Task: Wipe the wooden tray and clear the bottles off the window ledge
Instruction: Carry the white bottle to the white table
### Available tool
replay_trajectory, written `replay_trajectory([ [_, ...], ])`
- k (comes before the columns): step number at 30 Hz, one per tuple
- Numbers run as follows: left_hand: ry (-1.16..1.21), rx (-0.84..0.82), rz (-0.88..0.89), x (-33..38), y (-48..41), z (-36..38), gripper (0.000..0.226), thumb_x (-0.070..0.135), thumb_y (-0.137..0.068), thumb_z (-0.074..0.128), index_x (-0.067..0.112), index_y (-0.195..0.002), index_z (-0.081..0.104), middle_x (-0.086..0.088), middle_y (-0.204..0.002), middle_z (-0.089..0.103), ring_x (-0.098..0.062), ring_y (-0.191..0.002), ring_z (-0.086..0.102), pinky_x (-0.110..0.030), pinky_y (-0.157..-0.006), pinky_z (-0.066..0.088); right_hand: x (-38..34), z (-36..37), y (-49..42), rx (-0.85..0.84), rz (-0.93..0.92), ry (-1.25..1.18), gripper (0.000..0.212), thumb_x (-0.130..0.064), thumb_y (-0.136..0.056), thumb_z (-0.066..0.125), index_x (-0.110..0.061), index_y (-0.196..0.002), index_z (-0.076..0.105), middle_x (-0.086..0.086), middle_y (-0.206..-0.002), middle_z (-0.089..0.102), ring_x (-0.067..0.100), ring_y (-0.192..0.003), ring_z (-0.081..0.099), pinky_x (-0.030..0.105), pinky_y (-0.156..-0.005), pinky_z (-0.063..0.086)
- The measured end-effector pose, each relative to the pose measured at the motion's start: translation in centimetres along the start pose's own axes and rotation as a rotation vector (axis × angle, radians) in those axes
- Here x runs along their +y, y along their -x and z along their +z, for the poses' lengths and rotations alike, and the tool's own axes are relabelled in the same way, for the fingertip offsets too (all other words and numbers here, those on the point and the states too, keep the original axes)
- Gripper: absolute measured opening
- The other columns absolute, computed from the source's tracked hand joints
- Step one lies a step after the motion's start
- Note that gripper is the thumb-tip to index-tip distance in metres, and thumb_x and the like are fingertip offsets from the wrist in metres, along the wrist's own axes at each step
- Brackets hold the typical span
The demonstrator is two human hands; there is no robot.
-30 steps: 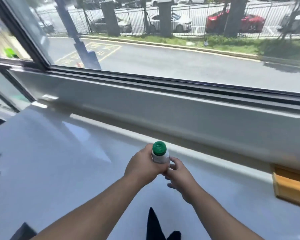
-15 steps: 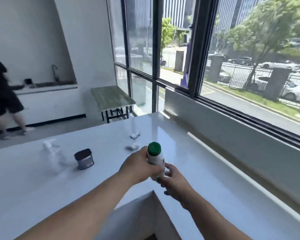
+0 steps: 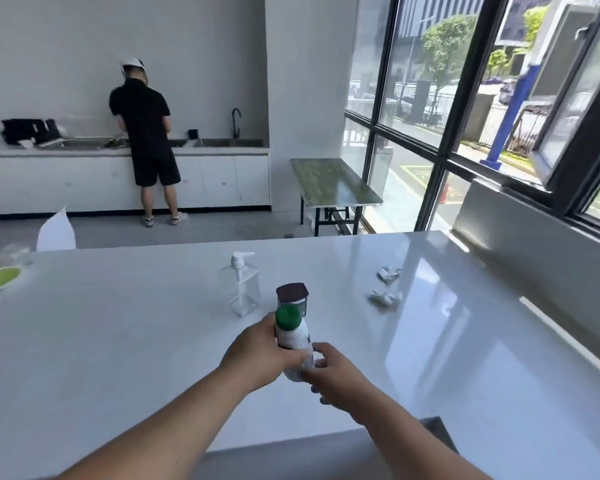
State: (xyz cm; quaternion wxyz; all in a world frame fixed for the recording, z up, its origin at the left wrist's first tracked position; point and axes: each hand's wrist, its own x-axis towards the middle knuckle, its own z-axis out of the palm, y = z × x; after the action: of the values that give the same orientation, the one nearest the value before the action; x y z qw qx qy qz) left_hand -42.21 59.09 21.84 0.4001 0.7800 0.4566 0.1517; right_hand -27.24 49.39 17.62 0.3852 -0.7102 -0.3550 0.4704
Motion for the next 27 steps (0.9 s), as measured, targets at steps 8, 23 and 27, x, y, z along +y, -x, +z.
replay_trajectory([
  [8, -0.033, 0.095, -0.134, -6.7, -11.1, -2.3, 0.06, 0.067, -0.056, 0.079, 0.051, -0.11, 0.057, 0.029, -0.094, 0.07, 0.007, -0.084, 0.064, -0.023, -0.066, 0.051, -1.6, 4.1, -14.5, -0.074, -0.036, -0.003, 0.039, -0.036, -0.079, 0.071, -0.037, -0.115, 0.058, -0.008, -0.098, 0.073, 0.007, -0.071, 0.062, 0.021, -0.059, 0.047],
  [23, -0.088, -0.016, -0.311, -16.6, -32.9, 2.1, 0.059, 0.065, -0.064, 0.081, 0.052, -0.115, 0.054, 0.026, -0.105, 0.07, -0.004, -0.098, 0.067, -0.025, -0.076, 0.053, 3.2, 5.2, -38.5, -0.064, 0.138, 0.069, 0.032, -0.045, -0.081, 0.069, -0.058, -0.103, 0.05, -0.032, -0.092, 0.065, -0.013, -0.087, 0.062, 0.016, -0.071, 0.052],
  [27, -0.13, -0.121, -0.368, -18.6, -33.6, 2.8, 0.073, 0.071, -0.058, 0.077, 0.047, -0.123, 0.052, 0.022, -0.107, 0.07, -0.012, -0.101, 0.067, -0.028, -0.074, 0.05, 4.9, 6.2, -39.3, -0.067, 0.174, 0.17, 0.047, -0.043, -0.084, 0.067, -0.039, -0.13, 0.055, -0.005, -0.123, 0.067, 0.014, -0.108, 0.063, 0.036, -0.095, 0.054],
])
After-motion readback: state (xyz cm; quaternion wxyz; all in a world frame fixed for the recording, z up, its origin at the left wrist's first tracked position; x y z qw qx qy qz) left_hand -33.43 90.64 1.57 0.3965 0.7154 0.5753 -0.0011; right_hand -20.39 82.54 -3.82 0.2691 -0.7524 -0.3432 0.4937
